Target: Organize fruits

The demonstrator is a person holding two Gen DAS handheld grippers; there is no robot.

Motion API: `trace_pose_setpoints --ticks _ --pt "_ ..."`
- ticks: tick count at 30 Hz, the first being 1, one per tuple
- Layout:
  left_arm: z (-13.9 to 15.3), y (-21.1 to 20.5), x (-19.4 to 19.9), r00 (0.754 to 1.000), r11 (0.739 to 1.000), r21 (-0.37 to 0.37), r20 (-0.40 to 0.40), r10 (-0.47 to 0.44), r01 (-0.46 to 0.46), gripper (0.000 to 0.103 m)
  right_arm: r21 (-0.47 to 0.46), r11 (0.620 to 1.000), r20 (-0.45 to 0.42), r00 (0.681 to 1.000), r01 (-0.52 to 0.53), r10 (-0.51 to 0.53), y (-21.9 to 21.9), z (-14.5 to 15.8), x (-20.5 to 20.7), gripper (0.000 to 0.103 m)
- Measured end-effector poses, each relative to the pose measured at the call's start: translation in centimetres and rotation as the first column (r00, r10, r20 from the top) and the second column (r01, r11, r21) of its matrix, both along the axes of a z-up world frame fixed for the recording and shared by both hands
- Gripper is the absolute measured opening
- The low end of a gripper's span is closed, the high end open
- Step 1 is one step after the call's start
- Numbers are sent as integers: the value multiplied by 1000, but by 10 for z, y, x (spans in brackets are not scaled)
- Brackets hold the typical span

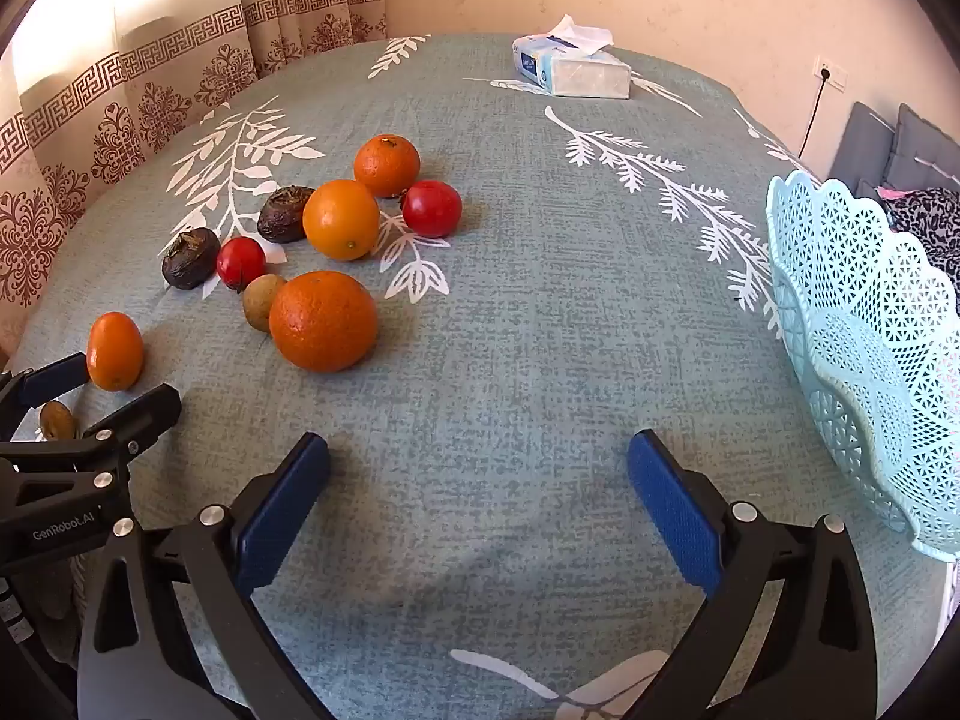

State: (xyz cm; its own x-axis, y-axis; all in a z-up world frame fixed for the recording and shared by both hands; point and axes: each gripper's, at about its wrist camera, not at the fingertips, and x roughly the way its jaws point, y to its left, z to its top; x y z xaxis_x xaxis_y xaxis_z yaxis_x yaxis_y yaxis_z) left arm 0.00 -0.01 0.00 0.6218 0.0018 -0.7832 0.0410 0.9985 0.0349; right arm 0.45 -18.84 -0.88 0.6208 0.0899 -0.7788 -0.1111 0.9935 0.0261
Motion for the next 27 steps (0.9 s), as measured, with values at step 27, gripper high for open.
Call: trace_pose_setpoints --ticks 27 --pt "0 0 0 1000 1000 -2 -1 0 0 98 9 1000 -1 1000 -1 1 -2 0 0 101"
